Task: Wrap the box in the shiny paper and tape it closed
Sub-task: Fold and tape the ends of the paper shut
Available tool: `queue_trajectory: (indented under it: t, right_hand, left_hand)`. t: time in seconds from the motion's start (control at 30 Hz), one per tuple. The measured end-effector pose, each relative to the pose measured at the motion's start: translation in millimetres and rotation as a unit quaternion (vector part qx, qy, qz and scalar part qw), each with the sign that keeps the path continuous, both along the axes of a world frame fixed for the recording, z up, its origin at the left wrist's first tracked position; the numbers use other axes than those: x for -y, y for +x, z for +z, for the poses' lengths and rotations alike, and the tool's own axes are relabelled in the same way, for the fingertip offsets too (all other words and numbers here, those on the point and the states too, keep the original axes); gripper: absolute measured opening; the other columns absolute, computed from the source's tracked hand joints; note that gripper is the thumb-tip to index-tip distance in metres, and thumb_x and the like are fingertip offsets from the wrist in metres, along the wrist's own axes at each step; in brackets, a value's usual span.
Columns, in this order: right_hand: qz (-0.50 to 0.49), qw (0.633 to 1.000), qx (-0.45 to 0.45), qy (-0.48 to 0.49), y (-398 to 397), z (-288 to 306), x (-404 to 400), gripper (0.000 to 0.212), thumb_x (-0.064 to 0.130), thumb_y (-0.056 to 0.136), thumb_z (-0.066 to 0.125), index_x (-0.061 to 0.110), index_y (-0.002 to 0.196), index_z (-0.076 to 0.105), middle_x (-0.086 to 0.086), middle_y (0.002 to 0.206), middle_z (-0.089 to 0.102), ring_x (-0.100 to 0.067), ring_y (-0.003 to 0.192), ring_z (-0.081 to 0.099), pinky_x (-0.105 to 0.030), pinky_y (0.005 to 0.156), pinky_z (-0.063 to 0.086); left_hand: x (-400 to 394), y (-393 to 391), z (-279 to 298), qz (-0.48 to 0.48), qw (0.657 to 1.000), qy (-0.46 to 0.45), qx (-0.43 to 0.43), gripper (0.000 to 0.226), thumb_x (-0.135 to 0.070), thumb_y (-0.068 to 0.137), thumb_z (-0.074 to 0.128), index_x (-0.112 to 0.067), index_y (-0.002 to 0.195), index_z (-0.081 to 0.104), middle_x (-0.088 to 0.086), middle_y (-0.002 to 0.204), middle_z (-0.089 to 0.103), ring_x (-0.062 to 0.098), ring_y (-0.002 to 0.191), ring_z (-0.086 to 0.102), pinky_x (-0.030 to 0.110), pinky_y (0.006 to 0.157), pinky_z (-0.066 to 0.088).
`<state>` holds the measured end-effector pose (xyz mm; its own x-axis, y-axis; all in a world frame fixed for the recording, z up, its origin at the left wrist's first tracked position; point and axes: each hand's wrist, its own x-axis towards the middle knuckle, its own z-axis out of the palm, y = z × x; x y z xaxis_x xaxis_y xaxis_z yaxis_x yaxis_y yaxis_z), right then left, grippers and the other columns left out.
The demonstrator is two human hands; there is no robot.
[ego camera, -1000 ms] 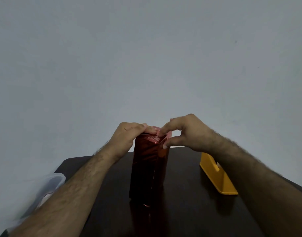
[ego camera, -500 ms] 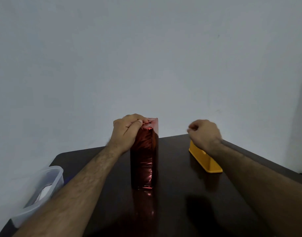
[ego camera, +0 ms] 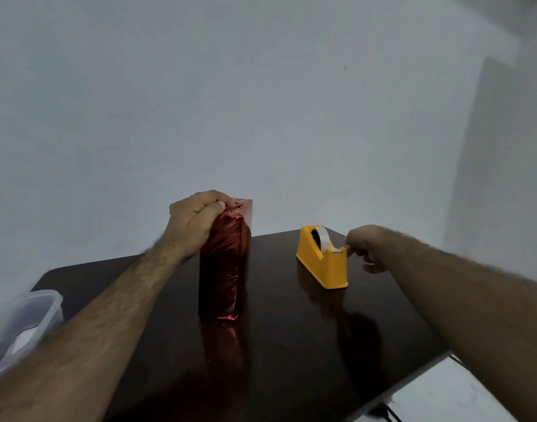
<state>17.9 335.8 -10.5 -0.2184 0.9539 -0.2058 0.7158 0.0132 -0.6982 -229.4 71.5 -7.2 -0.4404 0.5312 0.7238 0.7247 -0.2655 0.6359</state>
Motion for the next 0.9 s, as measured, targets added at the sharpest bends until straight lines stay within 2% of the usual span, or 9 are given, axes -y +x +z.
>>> queue_trajectory:
  t: [0.1,0.3,0.4,0.47,0.53,0.67,0.77,0.9]
  right_hand:
    - [0.024,1.000,-0.007,-0.014,-2.6,3.9,3.5,0.024,0.028,0.099,0.070,0.004,0.102,0.073,-0.004,0.091,0.045,-0.016,0.074,0.040,-0.033,0.070,0.049]
    - [0.051,0.998,0.011,-0.034,-11.0,11.5,-0.9,0.022,0.032,0.094,0.077,0.011,0.099,0.073,-0.006,0.103,0.050,-0.020,0.095,0.049,-0.036,0.077,0.054]
    - [0.041,0.998,-0.009,-0.040,-19.5,11.8,-0.3,0.017,0.016,0.092,0.077,0.012,0.100,0.063,-0.005,0.096,0.051,-0.019,0.086,0.047,-0.035,0.080,0.054]
    - [0.025,0.999,-0.024,-0.043,-22.8,10.0,-1.7,0.021,0.003,0.090,0.075,0.011,0.097,0.056,-0.005,0.085,0.046,-0.018,0.077,0.045,-0.031,0.072,0.050]
    - [0.003,0.997,-0.042,-0.060,-24.5,7.3,-3.4,0.022,-0.001,0.090,0.070,0.013,0.088,0.053,-0.003,0.075,0.038,-0.015,0.064,0.035,-0.026,0.057,0.037]
    - [-0.007,0.991,-0.103,-0.085,-24.5,13.6,-2.4,0.026,0.007,0.093,0.064,0.015,0.072,0.050,0.000,0.067,0.027,-0.016,0.054,0.017,-0.023,0.040,0.021]
    - [-0.019,0.987,-0.120,-0.104,-13.1,9.7,6.1,0.035,0.007,0.092,0.064,0.016,0.064,0.046,0.002,0.065,0.025,-0.015,0.052,0.015,-0.021,0.038,0.018]
    - [-0.045,0.980,-0.162,-0.102,3.3,-9.6,12.4,0.027,0.011,0.085,0.066,0.020,0.070,0.046,0.003,0.060,0.025,-0.013,0.049,0.013,-0.022,0.043,0.016]
  left_hand:
    - [-1.4,0.0,0.0,0.003,1.000,-0.003,0.000,0.031,-0.028,0.095,0.052,-0.029,0.096,0.083,-0.015,0.108,0.080,0.007,0.117,0.069,0.050,0.117,0.046]
    - [-3.7,1.5,-0.7,0.005,1.000,-0.006,-0.009,0.031,-0.031,0.096,0.051,-0.031,0.097,0.082,-0.018,0.109,0.079,0.004,0.118,0.068,0.052,0.120,0.041]
    - [-3.4,-0.6,-1.2,0.006,1.000,-0.009,-0.011,0.031,-0.034,0.096,0.051,-0.035,0.098,0.081,-0.019,0.110,0.079,0.006,0.120,0.067,0.054,0.120,0.040]
    - [-3.1,-0.8,-1.1,0.009,1.000,-0.007,-0.014,0.030,-0.033,0.096,0.051,-0.037,0.098,0.080,-0.019,0.109,0.079,0.006,0.120,0.067,0.055,0.120,0.039]
    - [-2.9,0.1,0.0,0.002,1.000,-0.001,-0.002,0.030,-0.030,0.096,0.051,-0.034,0.096,0.081,-0.017,0.107,0.079,0.004,0.116,0.068,0.052,0.118,0.043]
    - [0.2,-2.2,1.0,0.005,1.000,-0.006,0.000,0.031,-0.032,0.095,0.051,-0.035,0.099,0.081,-0.017,0.108,0.079,0.005,0.117,0.068,0.054,0.119,0.042]
    - [1.6,-4.4,0.4,-0.004,1.000,-0.006,0.008,0.031,-0.032,0.095,0.052,-0.035,0.097,0.082,-0.015,0.108,0.080,0.007,0.117,0.069,0.054,0.119,0.042]
    - [1.9,-6.4,1.2,0.003,1.000,-0.011,0.008,0.031,-0.039,0.092,0.051,-0.040,0.098,0.081,-0.016,0.109,0.080,0.008,0.120,0.068,0.056,0.121,0.038]
